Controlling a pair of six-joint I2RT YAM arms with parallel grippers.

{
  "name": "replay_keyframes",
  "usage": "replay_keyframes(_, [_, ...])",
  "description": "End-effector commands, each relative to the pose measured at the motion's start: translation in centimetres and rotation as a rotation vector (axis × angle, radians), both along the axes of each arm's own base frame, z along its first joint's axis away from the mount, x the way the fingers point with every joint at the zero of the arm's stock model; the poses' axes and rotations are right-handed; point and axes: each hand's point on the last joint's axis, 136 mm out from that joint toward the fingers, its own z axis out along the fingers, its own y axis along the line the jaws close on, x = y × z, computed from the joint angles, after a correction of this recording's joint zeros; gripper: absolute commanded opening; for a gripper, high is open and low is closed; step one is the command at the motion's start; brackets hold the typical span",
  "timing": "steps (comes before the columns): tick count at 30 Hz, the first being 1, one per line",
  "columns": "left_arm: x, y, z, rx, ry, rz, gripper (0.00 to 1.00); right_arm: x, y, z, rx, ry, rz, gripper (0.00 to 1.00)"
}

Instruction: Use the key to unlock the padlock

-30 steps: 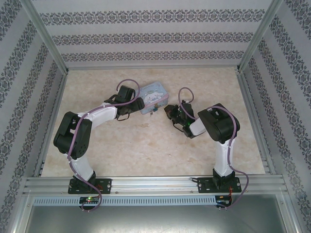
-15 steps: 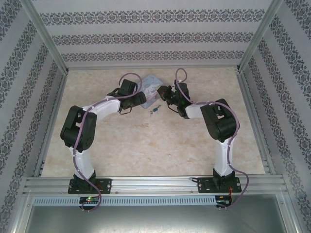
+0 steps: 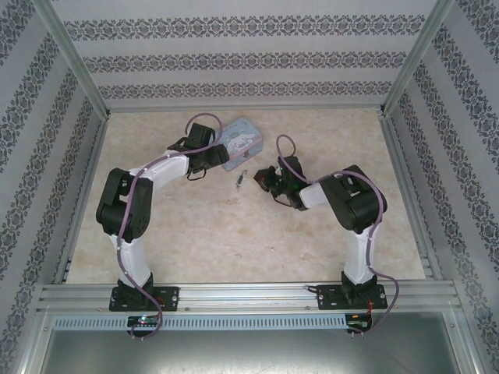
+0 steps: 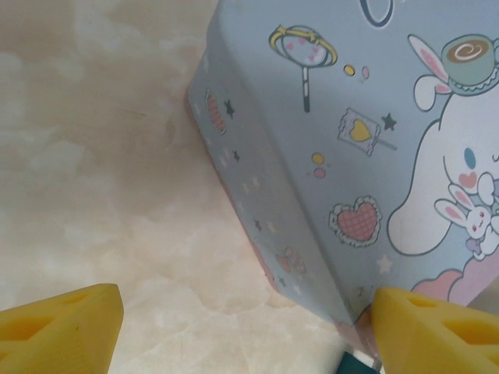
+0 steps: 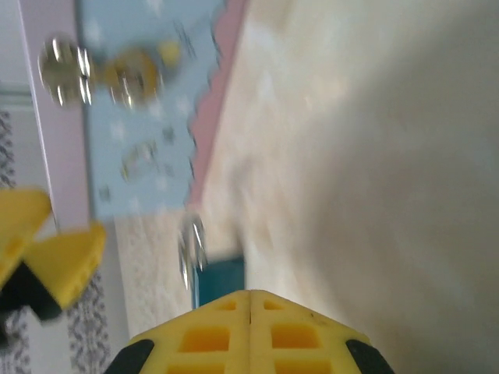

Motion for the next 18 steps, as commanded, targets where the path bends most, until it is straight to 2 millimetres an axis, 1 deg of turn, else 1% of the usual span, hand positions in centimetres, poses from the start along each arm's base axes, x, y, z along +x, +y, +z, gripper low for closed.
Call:
replay_keyframes(1, [-1.8,1.4,0.4,0.032,0.035,-0.003,0.83,-1.8,-0.6,4.8,0.032,-0.126,0.026,0.00])
replay_keyframes(3, [-2.1,1.4,1.3,0.022,0.016,-0.008,0.84,-3.2,-1.5,6.8,0.033,-0.173,0.023,0.00])
replay_keyframes(4, [-2.3,1.4,1.8,0.017,0.006,-0.011,0.84,-4.1,-2.1,7.3,0.016,-0.174,0.022,0.00])
replay_keyframes(6, [-2.7,1.5,2.8,0.007,-0.017,-0.013,0.86,-5.1,-3.4,8.7,-0.005,-0.192,0.003,0.00])
replay_keyframes(7, [-3.0,1.5,3.2,0.000,-0.028,-0.015,0.86,-5.5,-3.9,9.4,-0.009,-0.205,-0.005,0.04])
replay_keyframes(8, [-3.3,1.5,3.9,-0.008,-0.041,-0.016,0.87,-5.9,-4.5,10.2,-0.017,-0.218,-0.014,0.11])
replay_keyframes(10, [-4.0,1.7,4.9,-0.019,-0.065,-0.020,0.89,-6.6,-5.7,11.4,-0.051,-0.235,-0.030,0.22])
replay_keyframes(12, [-4.5,1.6,5.4,-0.032,-0.074,-0.025,0.89,-7.0,-6.4,12.8,-0.073,-0.264,-0.032,0.29])
replay_keyframes(14, [-5.0,1.2,5.2,-0.053,-0.071,-0.041,0.89,-7.4,-7.2,13.6,-0.086,-0.279,-0.045,0.42])
replay_keyframes(16, [-5.4,0.7,4.8,-0.062,-0.066,-0.059,0.89,-7.6,-8.0,13.8,-0.101,-0.278,-0.062,0.54])
replay_keyframes(18, [-5.6,-0.4,4.3,-0.068,-0.071,-0.093,0.89,-7.8,-8.9,13.6,-0.100,-0.275,-0.087,0.65])
